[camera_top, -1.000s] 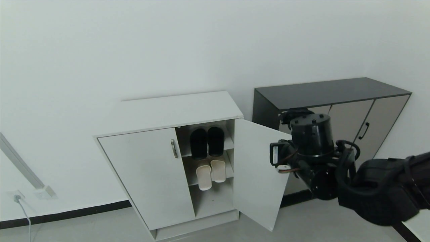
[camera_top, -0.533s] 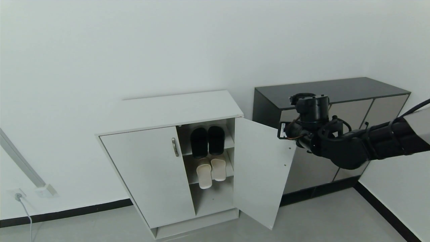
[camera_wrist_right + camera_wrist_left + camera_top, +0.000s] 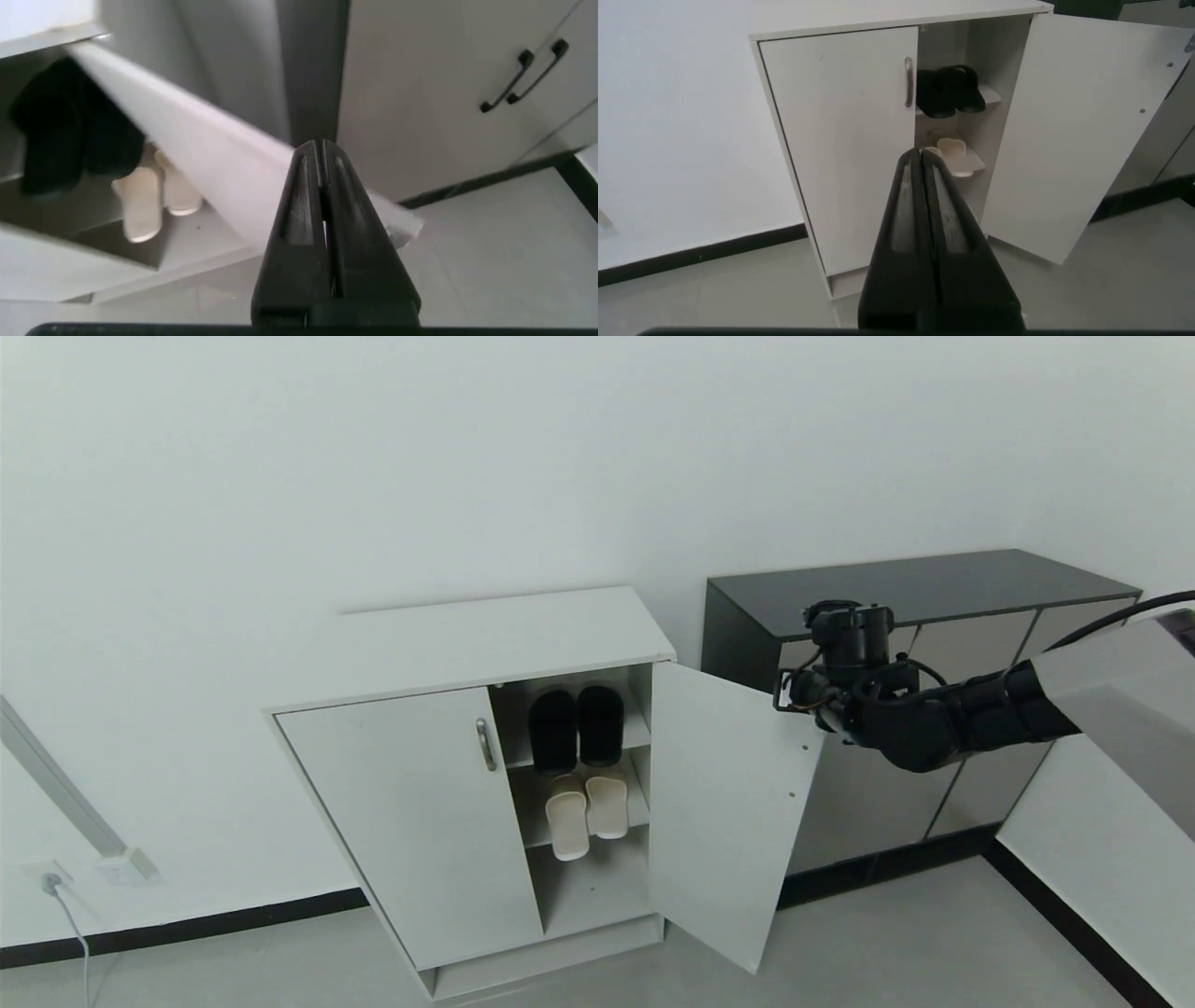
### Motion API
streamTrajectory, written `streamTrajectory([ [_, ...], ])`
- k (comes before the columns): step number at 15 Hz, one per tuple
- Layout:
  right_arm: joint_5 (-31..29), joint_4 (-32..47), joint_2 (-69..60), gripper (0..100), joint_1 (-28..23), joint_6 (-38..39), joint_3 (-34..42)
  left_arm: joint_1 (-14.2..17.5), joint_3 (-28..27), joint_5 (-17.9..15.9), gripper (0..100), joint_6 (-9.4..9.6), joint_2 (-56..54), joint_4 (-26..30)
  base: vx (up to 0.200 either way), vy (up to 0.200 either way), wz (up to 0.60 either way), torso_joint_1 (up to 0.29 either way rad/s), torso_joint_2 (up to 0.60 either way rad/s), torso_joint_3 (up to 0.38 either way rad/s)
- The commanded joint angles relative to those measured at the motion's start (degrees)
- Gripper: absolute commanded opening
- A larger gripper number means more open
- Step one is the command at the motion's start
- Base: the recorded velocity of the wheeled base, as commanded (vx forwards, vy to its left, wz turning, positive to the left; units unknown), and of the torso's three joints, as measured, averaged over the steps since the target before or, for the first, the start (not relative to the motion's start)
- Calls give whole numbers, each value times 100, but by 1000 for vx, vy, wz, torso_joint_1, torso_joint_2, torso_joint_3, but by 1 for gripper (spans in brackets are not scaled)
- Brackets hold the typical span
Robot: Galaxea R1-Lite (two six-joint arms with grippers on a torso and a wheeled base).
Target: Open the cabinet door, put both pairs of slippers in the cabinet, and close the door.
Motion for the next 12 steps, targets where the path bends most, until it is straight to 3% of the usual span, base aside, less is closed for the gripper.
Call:
streamTrajectory([
  [1,-4,32,321,0,-77,-1,-251,-3,1,1,0,-1,7,-2,0,0,0,0,0,0],
  [12,67,234,418,0,-208,8,-375,-3,1,1,0,-1,7,-2,0,0,0,0,0,0],
])
